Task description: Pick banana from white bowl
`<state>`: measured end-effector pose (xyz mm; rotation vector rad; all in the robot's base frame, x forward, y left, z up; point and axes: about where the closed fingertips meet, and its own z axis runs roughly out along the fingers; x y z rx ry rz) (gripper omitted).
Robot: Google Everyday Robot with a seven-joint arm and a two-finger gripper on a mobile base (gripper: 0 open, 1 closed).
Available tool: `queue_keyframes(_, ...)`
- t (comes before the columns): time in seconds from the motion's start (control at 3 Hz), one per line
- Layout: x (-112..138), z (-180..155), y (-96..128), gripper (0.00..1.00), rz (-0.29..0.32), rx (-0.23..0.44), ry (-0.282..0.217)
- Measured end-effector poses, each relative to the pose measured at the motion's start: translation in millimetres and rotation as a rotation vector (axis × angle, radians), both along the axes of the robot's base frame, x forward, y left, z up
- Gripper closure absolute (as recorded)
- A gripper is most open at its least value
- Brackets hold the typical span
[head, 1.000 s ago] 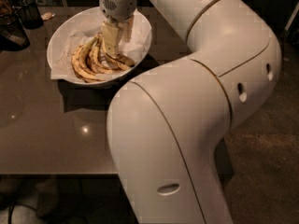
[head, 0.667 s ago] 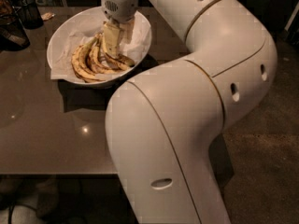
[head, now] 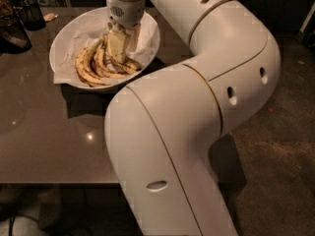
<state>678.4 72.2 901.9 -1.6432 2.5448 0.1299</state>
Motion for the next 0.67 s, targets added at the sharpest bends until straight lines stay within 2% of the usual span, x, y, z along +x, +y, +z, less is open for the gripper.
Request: queue_keyframes(0.67, 0.0, 0.0, 0.0, 0.51, 0.0, 0.0, 0.0)
